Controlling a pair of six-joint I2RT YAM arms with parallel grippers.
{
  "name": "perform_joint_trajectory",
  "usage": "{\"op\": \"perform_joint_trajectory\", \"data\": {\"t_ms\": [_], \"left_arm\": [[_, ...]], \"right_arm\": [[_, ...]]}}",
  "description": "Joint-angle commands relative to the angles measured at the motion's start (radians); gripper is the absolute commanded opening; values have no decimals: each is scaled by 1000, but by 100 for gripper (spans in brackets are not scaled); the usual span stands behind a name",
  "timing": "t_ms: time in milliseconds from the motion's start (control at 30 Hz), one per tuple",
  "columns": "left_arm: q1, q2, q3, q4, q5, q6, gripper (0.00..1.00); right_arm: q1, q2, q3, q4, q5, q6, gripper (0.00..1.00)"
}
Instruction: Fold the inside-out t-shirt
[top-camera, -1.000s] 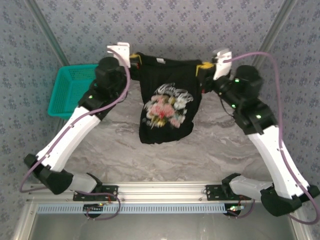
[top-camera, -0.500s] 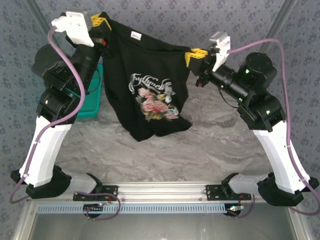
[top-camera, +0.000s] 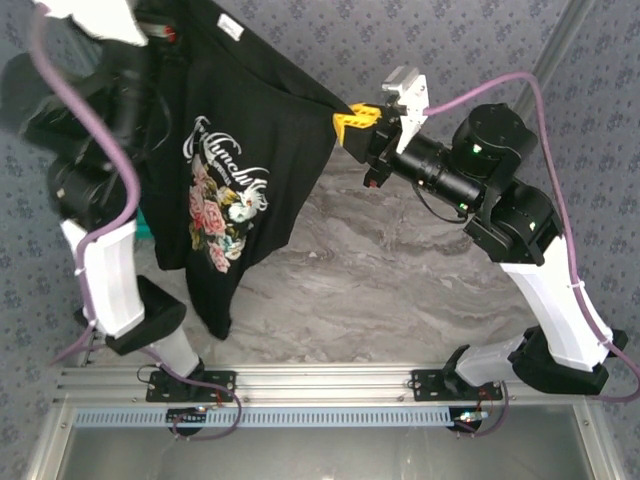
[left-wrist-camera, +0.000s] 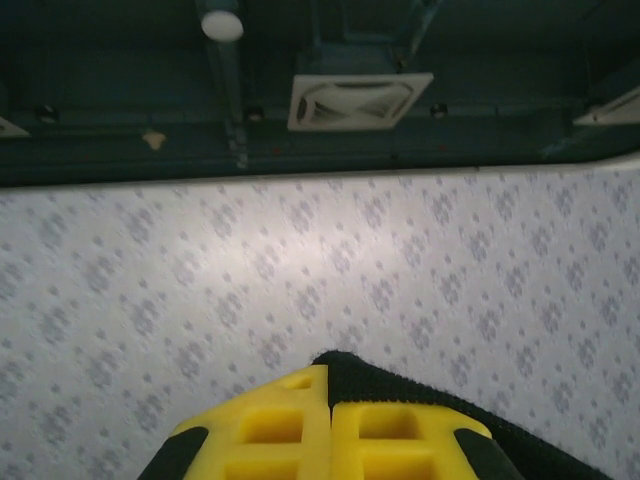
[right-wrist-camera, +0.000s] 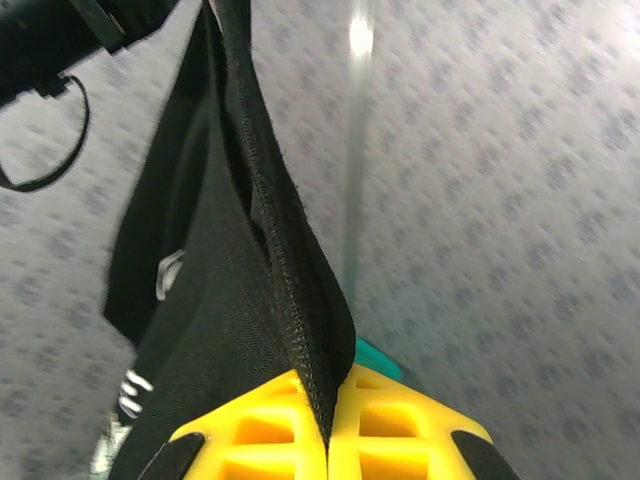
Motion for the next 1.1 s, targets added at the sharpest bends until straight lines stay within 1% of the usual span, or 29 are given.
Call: {"op": "perform_joint_trajectory", "data": {"t_ms": [0,33,100,133,167,233,267,300,367,400,500,533,633,700,767,833,867,900,967,1000,1067], "left_arm": [[48,166,-51,-40,78,-102,0],[52,214,-51,-38,108,-127,0],[48,337,-44,-16,171,-190,0],[44,400,-36,-7,204,-218,0],[34,476,-15,-4,227,-245,0],[12,613,31,-6,265,-282,1],[-1,682,57,-13,271,-296,6],[-11,737,80,-20,284,-312,15],[-19,793,95,-30,301,-342,32],[-21,804,90,-31,306,-349,42],[-18,796,64,-58,306,-355,63],[-19,789,64,-84,306,-355,67],[-26,759,60,-231,311,-371,76],[-39,735,39,-347,302,-380,77],[-65,706,-15,-425,296,-368,80],[-94,660,-130,-462,273,-348,83],[-108,619,-236,-452,258,-340,85],[-120,565,-372,-403,247,-332,86],[-122,450,-638,-236,257,-359,88],[-119,403,-727,-166,266,-372,88],[-117,343,-835,-141,275,-384,88]], "right_arm": [[-35,-35,-71,-195,252,32,0],[-57,-43,-104,-231,277,47,0],[-160,-57,-206,-304,307,148,0],[-221,-67,-266,-322,277,197,0],[-293,-82,-347,-324,210,251,0],[-409,-91,-490,-308,124,319,0],[-462,-86,-529,-318,115,339,0],[-497,-80,-574,-318,118,349,0],[-552,-74,-645,-293,124,362,0],[-574,-69,-679,-255,122,366,2],[-640,-4,-732,-199,102,365,13],[-653,25,-735,-190,116,362,17],[-681,108,-733,-178,186,344,33],[-689,146,-733,-170,213,339,41],[-691,156,-749,-162,242,338,46],[-704,164,-776,-155,240,336,49],[-717,165,-793,-146,228,337,49],[-728,168,-812,-128,207,328,50],[-727,173,-835,-92,141,296,51],[-713,177,-844,-72,123,289,54],[-692,203,-850,-16,64,271,60]]}}
